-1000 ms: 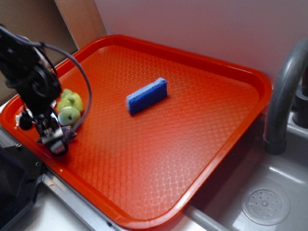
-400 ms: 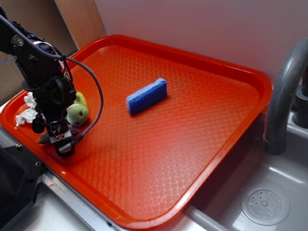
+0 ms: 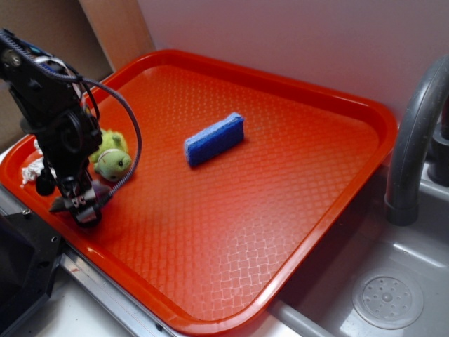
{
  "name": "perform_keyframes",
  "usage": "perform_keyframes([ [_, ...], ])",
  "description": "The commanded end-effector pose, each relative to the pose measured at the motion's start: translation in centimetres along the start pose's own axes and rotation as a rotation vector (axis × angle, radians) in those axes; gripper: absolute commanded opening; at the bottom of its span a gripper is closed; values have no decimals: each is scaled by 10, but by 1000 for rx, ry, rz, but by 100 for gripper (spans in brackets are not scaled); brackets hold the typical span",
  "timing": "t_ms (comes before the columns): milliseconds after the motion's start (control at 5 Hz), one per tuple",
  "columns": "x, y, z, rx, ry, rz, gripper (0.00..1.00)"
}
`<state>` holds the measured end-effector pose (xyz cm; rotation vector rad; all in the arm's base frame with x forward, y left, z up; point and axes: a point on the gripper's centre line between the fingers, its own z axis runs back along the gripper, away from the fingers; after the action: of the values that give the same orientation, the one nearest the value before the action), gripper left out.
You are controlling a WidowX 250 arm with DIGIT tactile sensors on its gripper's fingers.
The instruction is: Grab the wood chip.
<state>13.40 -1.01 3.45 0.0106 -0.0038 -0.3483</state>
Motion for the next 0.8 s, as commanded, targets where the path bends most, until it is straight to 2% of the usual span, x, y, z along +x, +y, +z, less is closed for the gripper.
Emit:
perform_keyframes([
  [0,59,1,109,20,-181,212,0],
  [200,83,-4,144,20,-174,267,0],
  [400,102,-4,158,133,-116,437,0],
  [600,101,-1,155,58,-133,485,0],
])
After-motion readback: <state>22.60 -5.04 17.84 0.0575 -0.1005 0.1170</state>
